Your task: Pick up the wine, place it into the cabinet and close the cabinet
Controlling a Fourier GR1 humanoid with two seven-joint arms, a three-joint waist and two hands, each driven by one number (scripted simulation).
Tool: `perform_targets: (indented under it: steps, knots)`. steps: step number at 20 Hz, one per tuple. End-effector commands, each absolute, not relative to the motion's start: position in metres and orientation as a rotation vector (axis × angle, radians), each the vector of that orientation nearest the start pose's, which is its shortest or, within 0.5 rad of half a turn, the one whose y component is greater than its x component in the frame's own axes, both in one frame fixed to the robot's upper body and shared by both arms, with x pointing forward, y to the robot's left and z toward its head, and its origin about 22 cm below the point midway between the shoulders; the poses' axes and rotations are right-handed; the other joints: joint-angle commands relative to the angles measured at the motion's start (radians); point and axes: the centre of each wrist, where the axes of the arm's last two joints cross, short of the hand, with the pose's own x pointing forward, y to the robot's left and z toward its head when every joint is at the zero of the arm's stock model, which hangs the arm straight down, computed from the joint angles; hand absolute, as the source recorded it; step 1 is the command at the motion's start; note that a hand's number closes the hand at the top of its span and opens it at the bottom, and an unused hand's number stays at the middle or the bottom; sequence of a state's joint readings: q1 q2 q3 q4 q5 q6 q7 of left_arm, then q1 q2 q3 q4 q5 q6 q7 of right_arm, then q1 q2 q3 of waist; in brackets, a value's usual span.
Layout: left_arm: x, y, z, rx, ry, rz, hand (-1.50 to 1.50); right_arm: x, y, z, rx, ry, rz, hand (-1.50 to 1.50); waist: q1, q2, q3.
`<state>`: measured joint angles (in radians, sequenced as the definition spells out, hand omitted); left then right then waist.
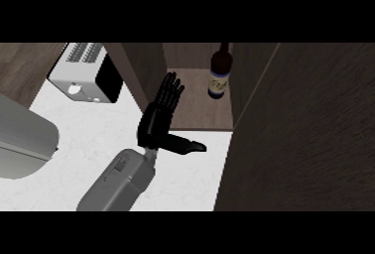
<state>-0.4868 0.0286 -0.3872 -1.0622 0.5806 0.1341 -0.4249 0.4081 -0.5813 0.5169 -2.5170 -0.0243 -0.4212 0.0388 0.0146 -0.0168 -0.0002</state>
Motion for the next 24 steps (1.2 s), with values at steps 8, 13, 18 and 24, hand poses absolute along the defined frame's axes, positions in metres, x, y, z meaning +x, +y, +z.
perform_targets:
  steps: [8,13,18,24]
  knots:
    - [0.252,0.147,-0.002,-0.593,-1.716,0.16,-1.5,0.059,-0.208,0.194,0.185,-1.922,0.269,-1.5,-0.018,0.009,-0.001]
    - [0.238,0.192,-0.02,-0.552,-1.753,0.164,-1.5,0.066,-0.212,0.193,0.271,-1.902,0.376,-1.5,-0.019,0.013,0.0]
    - [0.225,0.222,-0.012,-0.511,-1.79,0.171,-1.5,0.059,-0.205,0.186,0.404,-1.8,0.478,-1.5,-0.013,0.009,-0.001]
    - [0.216,0.257,-0.007,-0.455,-1.827,0.153,-1.5,0.055,-0.201,0.19,0.537,-1.778,0.649,1.5,-0.01,0.012,-0.001]
